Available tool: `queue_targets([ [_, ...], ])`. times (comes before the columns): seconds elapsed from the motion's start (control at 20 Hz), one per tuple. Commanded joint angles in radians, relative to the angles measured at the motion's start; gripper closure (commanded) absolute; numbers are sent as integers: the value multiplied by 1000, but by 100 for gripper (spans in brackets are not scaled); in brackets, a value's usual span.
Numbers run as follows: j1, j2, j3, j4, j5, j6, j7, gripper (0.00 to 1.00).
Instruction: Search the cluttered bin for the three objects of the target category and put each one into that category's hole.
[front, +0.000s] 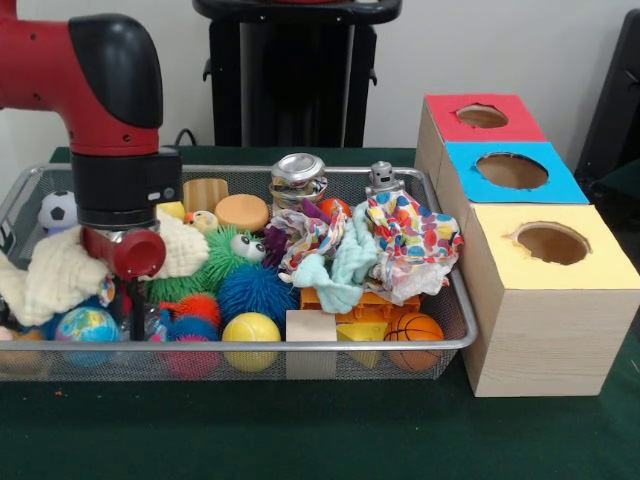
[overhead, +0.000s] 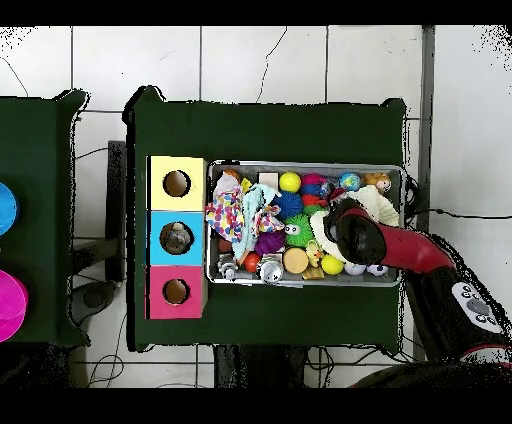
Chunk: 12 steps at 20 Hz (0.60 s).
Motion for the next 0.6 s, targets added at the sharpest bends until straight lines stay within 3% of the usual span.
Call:
queue_targets([
  [0.05, 23, 55, -91, -15, -74, -25, -10, 0],
  [0.4, 15, 69, -106, 22, -45, 32, -12, 0],
  [0.6, 23, 42, -94, 85, -20, -13, 38, 0],
])
